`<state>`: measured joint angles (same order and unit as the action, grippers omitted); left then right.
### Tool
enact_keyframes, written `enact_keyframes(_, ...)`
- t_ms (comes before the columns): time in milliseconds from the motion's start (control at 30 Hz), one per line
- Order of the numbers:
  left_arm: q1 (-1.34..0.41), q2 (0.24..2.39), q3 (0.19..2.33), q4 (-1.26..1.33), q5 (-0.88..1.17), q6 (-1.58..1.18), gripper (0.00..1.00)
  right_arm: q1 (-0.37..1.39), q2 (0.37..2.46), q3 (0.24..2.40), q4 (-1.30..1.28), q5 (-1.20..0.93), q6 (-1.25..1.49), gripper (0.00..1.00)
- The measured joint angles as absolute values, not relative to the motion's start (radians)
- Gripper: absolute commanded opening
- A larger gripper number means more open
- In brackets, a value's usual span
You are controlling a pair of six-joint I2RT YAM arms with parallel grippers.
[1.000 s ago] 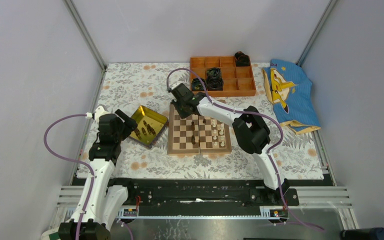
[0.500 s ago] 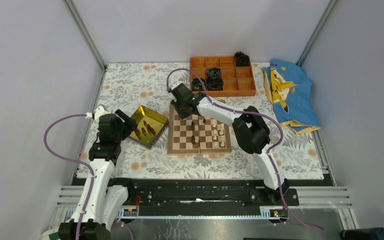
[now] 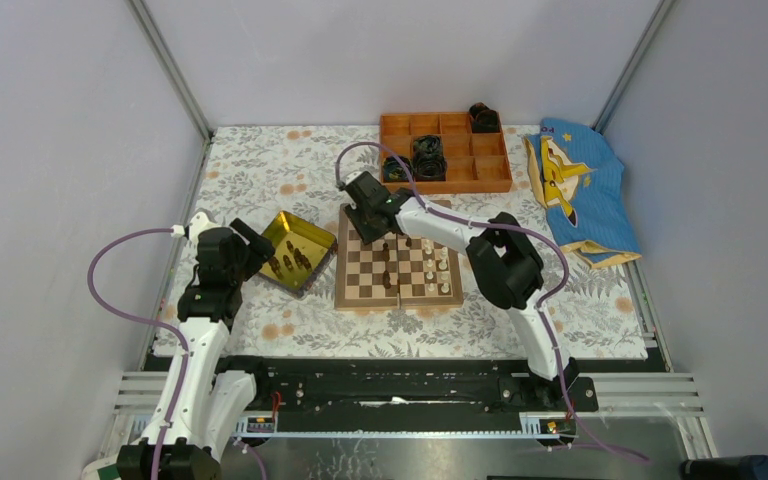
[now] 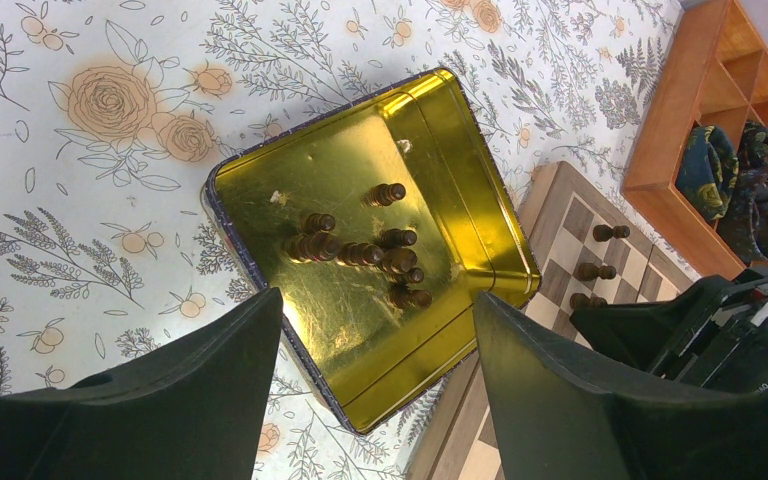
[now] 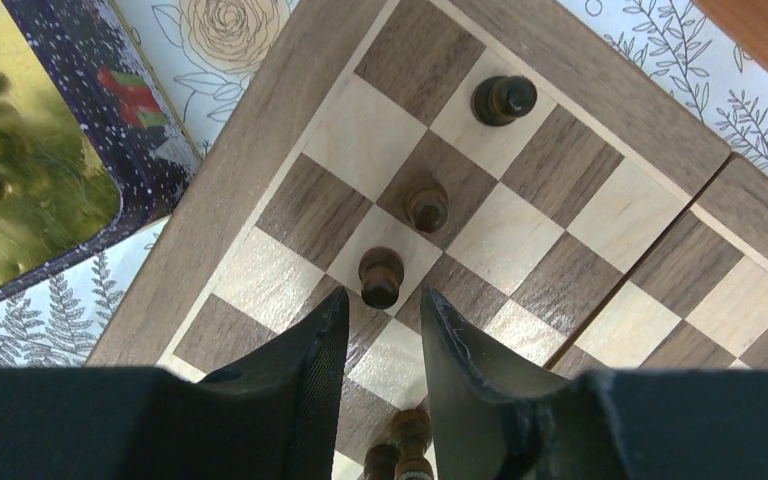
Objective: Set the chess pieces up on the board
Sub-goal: Place the chess piece on the chessboard.
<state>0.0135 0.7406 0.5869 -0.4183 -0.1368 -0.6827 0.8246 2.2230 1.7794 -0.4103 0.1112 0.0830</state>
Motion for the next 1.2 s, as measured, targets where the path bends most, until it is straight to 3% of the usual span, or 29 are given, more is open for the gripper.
enact_keyframes(367, 0.014, 0.741, 0.587, -0.418, -0.137, -0.683, 0.79, 0.831, 2.141, 1.704, -0.406, 0.11, 0.081, 0.46)
enact_keyframes(800, 0.014, 0.741, 0.587, -0.418, -0.137, -0.683, 0.79, 0.832, 1.922, 1.497, -0.33, 0.163, 0.08, 0.58)
enact_keyframes(1200, 0.013, 0.741, 0.587, -0.418, -0.127, -0.683, 0.79, 0.82, 1.835, 1.355, -0.275, 0.228, 0.098, 0.59)
